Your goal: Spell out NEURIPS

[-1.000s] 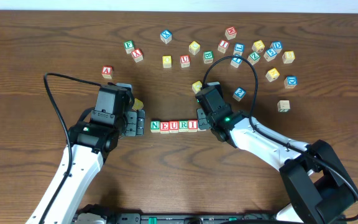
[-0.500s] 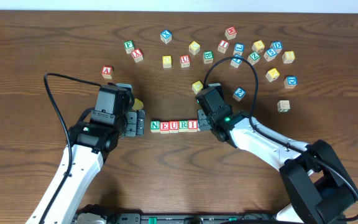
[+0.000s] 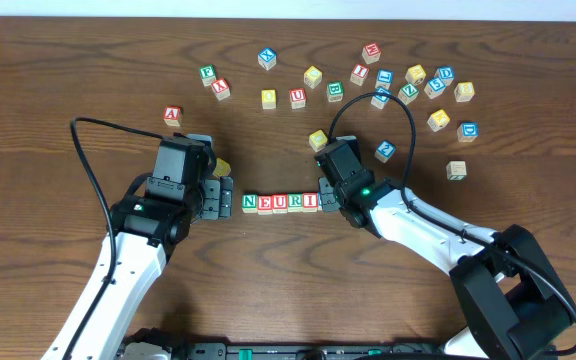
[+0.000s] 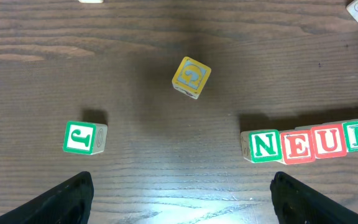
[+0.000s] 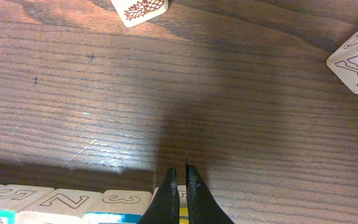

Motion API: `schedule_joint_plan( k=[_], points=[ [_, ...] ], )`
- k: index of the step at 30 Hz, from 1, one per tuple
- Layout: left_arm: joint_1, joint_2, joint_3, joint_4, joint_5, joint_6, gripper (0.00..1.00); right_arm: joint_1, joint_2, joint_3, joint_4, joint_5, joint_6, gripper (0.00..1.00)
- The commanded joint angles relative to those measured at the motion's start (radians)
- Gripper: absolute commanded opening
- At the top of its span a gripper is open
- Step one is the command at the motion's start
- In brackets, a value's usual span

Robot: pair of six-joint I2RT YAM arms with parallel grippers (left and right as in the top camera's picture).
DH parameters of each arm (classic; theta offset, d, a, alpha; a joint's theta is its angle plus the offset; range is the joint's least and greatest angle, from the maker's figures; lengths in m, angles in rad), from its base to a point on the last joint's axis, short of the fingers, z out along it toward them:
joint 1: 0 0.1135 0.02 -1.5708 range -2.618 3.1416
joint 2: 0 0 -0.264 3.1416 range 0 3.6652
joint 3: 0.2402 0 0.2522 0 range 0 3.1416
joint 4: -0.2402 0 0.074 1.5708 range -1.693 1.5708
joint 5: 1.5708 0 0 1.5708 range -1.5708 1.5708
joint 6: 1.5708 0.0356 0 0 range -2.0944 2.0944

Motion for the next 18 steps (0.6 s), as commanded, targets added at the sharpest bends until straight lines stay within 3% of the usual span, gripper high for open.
schedule_joint_plan(
  k=[1, 18],
  points=[
    [0.0, 0.006, 0.022, -0.003, -0.008, -0.002, 0.9, -0.007, 0.019, 0.012, -0.007, 0.015, 0.02, 0.01],
    [0.0, 0.006, 0.022, -0.003, -0.008, -0.002, 0.9, -0.007, 0.019, 0.012, -0.016, 0.016, 0.031, 0.01]
  ],
)
